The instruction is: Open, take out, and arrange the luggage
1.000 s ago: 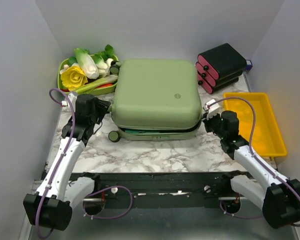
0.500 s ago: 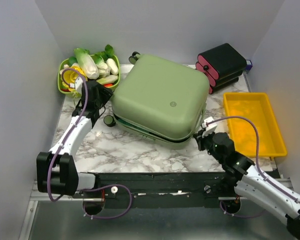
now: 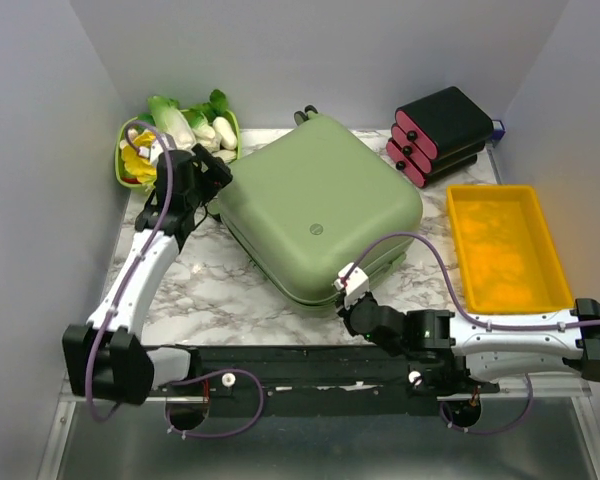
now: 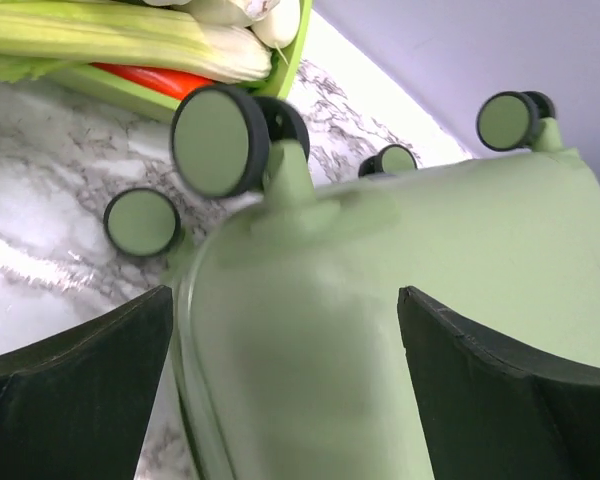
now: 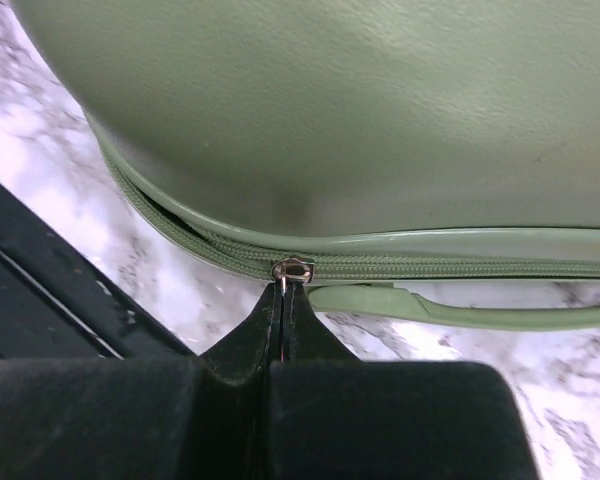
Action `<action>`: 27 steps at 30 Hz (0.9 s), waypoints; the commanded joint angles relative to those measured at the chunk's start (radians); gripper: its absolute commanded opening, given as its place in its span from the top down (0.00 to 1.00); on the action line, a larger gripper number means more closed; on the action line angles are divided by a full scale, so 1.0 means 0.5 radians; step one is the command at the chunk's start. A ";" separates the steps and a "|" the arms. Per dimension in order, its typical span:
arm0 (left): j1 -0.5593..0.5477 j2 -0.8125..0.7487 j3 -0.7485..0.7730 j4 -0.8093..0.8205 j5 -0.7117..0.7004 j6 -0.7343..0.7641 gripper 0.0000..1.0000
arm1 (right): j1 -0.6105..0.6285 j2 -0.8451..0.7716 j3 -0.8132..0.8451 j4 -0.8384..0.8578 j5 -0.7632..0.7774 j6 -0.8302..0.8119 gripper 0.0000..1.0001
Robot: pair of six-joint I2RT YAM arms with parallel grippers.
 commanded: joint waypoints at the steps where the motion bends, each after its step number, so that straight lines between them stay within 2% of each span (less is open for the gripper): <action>1: -0.034 -0.421 -0.108 -0.487 -0.148 -0.067 0.01 | 0.027 0.038 0.033 0.529 -0.045 0.140 0.99; 6: -0.034 -0.808 -0.485 -0.718 -0.087 -0.273 0.01 | 0.033 0.099 0.055 0.477 0.068 0.179 0.99; 10: -0.034 -1.145 -0.804 -0.648 0.176 -0.460 0.01 | 0.033 0.173 0.088 0.437 0.074 0.283 0.99; 11: -0.034 -1.186 -0.901 -0.626 0.332 -0.494 0.01 | 0.033 0.188 0.104 0.425 0.074 0.293 0.99; 13: -0.034 -1.293 -0.997 -0.495 0.453 -0.513 0.01 | 0.033 0.213 0.113 0.422 0.083 0.311 0.99; 18: -0.049 -1.336 -1.230 -0.381 0.704 -0.614 0.01 | 0.033 0.213 0.095 0.455 0.096 0.351 0.99; 24: -0.104 -1.361 -1.436 -0.124 0.763 -0.749 0.01 | 0.033 0.246 0.104 0.517 0.016 0.373 0.99; 27: -0.150 -1.327 -1.427 -0.092 0.739 -0.764 0.01 | 0.033 0.265 0.110 0.523 -0.006 0.382 0.99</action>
